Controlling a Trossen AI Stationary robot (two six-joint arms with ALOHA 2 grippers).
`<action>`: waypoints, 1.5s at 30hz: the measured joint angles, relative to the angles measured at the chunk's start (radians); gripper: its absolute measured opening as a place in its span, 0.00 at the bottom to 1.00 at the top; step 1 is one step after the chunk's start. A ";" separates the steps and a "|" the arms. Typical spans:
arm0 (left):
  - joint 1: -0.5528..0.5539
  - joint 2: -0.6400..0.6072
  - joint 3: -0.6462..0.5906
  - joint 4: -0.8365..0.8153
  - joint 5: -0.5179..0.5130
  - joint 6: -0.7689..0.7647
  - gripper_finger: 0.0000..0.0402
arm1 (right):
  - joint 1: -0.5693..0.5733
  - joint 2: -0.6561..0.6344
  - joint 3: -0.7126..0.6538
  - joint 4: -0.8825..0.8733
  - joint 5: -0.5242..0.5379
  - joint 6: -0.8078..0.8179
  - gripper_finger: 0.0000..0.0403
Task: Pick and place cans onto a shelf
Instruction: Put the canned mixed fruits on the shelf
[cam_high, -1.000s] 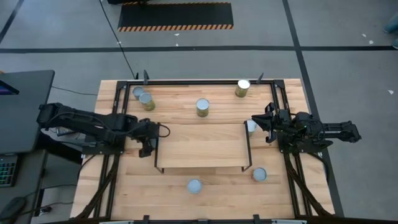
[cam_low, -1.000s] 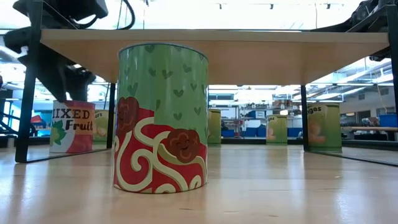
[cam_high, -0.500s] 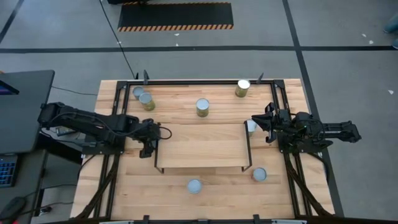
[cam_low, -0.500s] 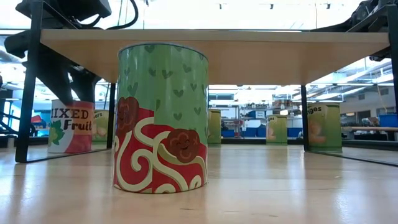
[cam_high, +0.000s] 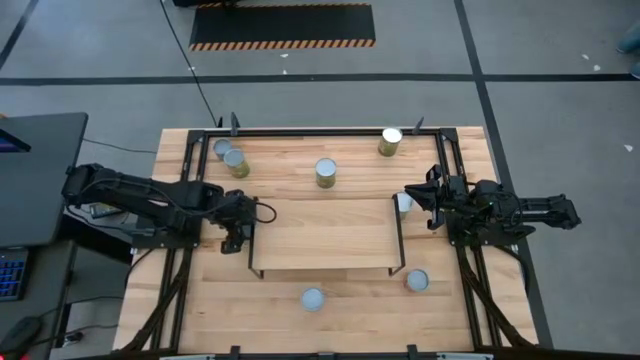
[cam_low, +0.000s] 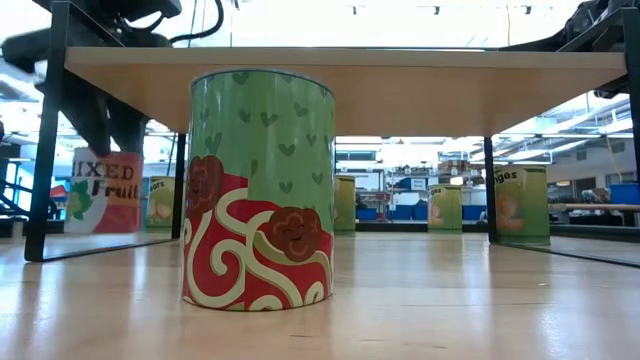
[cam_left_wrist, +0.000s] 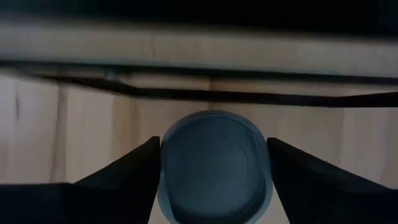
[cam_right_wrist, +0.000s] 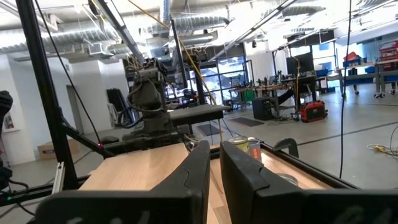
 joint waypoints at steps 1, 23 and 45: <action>0.000 -0.003 0.002 -0.029 0.003 -0.019 0.68 | 0.000 0.000 0.000 0.000 0.000 0.000 0.11; -0.194 -0.167 0.422 -0.435 0.115 -0.325 0.68 | 0.000 0.000 0.000 0.000 0.000 -0.002 0.11; 0.030 0.267 0.871 -0.439 -0.050 0.139 0.68 | 0.000 0.000 0.000 0.072 0.048 -0.020 0.11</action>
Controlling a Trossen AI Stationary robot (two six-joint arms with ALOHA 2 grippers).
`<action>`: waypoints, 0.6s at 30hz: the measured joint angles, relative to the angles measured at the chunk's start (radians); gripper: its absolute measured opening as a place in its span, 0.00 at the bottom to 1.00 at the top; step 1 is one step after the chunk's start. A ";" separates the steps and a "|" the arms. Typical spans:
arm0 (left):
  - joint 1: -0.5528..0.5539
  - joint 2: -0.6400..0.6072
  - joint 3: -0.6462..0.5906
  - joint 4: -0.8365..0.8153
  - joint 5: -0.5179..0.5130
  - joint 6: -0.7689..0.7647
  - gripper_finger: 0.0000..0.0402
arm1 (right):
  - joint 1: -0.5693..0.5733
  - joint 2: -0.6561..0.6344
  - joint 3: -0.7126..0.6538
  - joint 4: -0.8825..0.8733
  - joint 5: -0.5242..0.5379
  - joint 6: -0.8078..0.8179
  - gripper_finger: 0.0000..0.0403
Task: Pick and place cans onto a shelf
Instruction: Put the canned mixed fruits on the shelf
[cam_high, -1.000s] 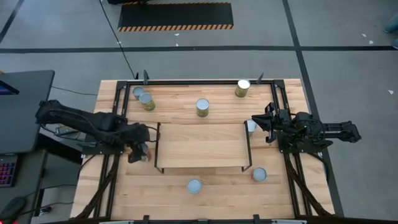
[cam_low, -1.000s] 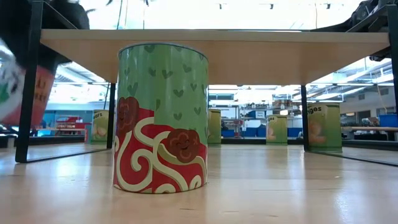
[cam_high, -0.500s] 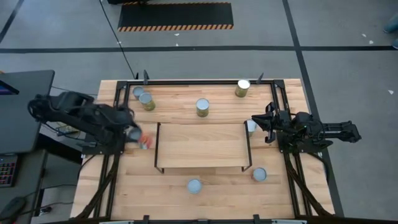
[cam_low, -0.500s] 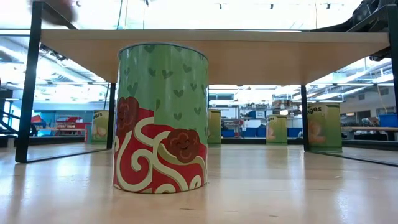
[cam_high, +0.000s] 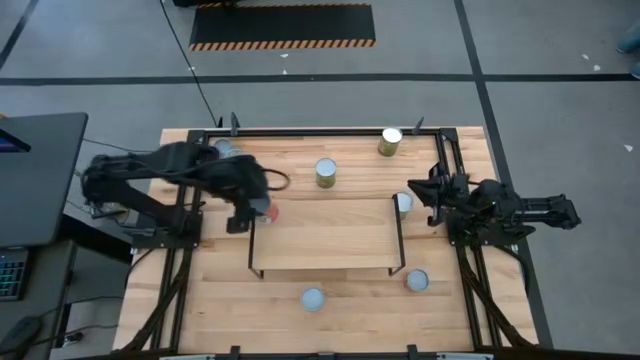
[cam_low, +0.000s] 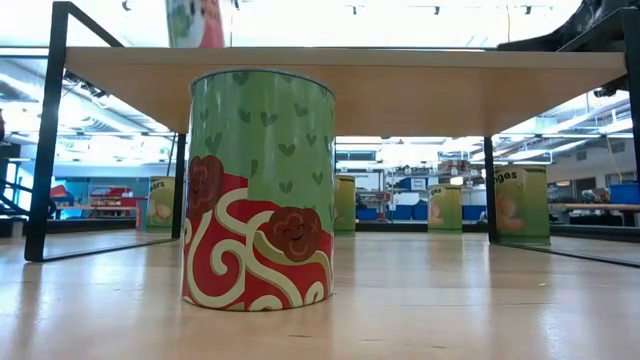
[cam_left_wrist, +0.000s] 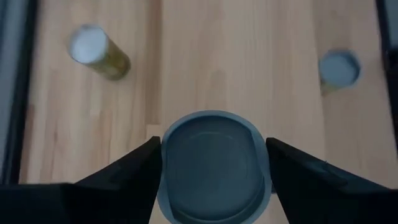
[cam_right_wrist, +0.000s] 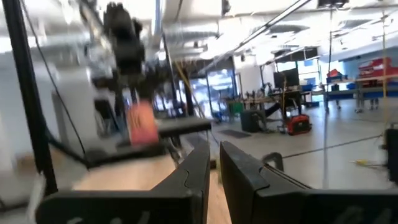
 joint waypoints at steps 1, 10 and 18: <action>0.009 0.024 0.009 -0.007 0.005 0.011 0.68 | 0.000 0.000 0.000 0.023 0.000 0.030 0.11; 0.031 0.141 0.019 -0.007 0.022 0.053 0.68 | 0.000 0.000 0.000 0.261 0.000 0.183 0.11; 0.030 0.175 0.019 0.009 0.023 0.054 0.68 | 0.000 0.000 0.000 0.400 -0.005 0.227 0.11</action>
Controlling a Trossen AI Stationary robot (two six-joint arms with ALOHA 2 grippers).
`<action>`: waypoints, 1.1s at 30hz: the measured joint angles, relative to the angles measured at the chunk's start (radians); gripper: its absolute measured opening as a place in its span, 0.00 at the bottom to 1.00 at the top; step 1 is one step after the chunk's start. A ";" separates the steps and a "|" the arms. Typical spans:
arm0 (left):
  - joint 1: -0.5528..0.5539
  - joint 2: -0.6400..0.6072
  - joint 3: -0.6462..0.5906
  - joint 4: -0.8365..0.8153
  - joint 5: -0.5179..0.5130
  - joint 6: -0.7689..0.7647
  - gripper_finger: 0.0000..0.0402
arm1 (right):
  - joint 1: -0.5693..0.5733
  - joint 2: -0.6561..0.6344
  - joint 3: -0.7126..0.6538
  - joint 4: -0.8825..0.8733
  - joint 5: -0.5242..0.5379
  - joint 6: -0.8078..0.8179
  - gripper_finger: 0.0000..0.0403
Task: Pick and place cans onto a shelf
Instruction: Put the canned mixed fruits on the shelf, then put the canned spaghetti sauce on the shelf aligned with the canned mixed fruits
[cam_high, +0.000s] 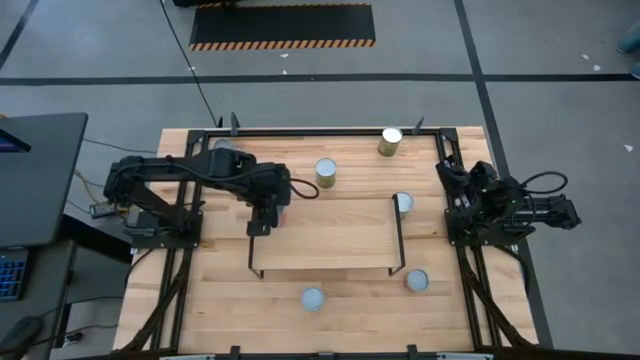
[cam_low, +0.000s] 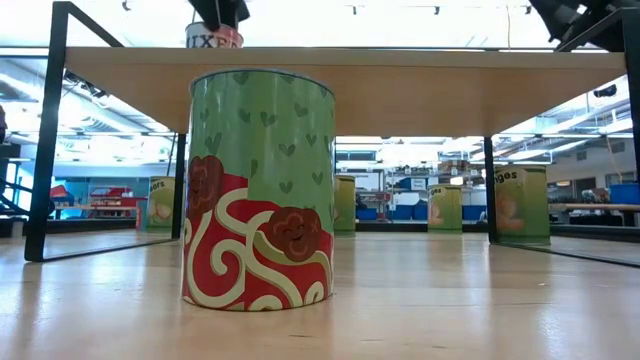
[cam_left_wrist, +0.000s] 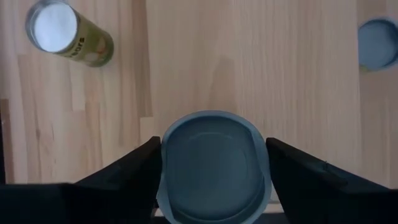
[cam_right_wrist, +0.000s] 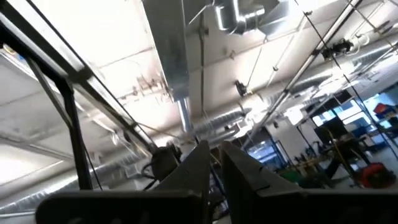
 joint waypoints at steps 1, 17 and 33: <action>0.000 0.002 0.000 0.004 -0.001 0.001 0.68 | 0.000 0.000 0.000 -0.005 -0.002 0.002 0.11; -0.002 0.002 0.026 0.002 -0.037 0.026 0.83 | 0.003 0.000 0.000 -0.013 0.008 0.003 0.18; -0.151 0.000 0.315 0.091 0.018 -0.192 0.81 | 0.003 0.000 0.000 -0.014 0.035 -0.004 0.21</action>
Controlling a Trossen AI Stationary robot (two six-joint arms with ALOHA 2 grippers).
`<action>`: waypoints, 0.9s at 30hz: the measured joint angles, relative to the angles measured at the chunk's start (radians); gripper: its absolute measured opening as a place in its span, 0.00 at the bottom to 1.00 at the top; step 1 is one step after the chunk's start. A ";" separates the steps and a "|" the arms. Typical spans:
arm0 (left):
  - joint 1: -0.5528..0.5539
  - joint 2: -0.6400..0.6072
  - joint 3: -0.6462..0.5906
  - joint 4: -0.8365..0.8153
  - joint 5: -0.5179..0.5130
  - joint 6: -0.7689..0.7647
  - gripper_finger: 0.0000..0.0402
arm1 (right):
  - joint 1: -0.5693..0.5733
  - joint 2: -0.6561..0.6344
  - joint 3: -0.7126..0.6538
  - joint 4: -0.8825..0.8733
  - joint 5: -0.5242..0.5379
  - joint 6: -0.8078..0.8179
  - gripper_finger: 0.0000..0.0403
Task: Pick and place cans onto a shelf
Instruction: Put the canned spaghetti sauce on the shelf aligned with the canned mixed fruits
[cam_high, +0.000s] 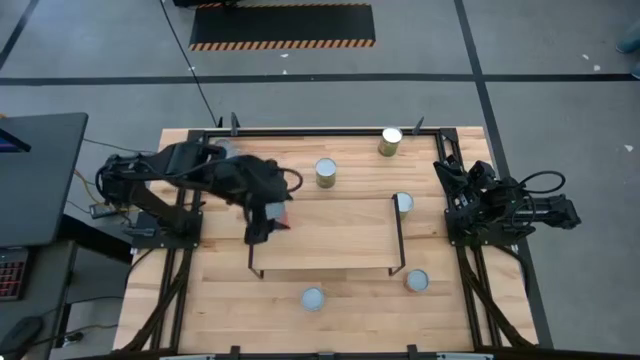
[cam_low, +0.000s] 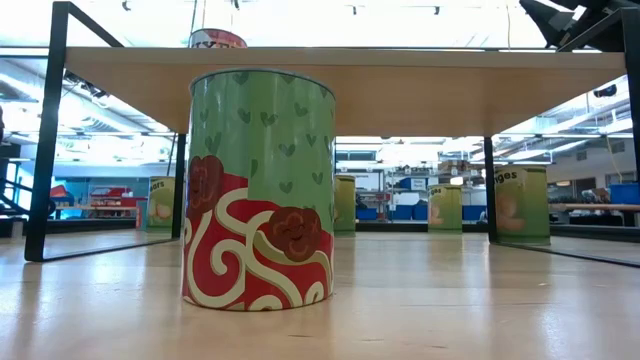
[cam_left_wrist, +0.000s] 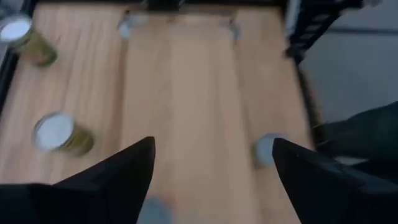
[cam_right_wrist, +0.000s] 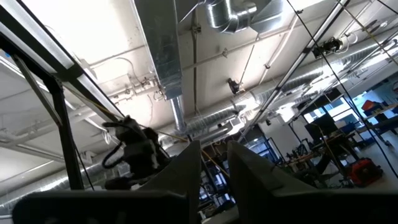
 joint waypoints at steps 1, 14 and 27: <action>-0.025 0.000 0.000 0.018 0.000 -0.031 0.81 | 0.000 0.000 0.000 0.000 0.001 0.006 0.21; -0.369 0.084 0.000 0.166 -0.089 -0.572 0.73 | 0.000 0.000 0.000 0.003 0.016 0.078 0.21; -0.590 0.361 -0.001 0.284 -0.204 -1.208 0.72 | 0.000 0.000 0.000 -0.046 -0.111 0.209 0.21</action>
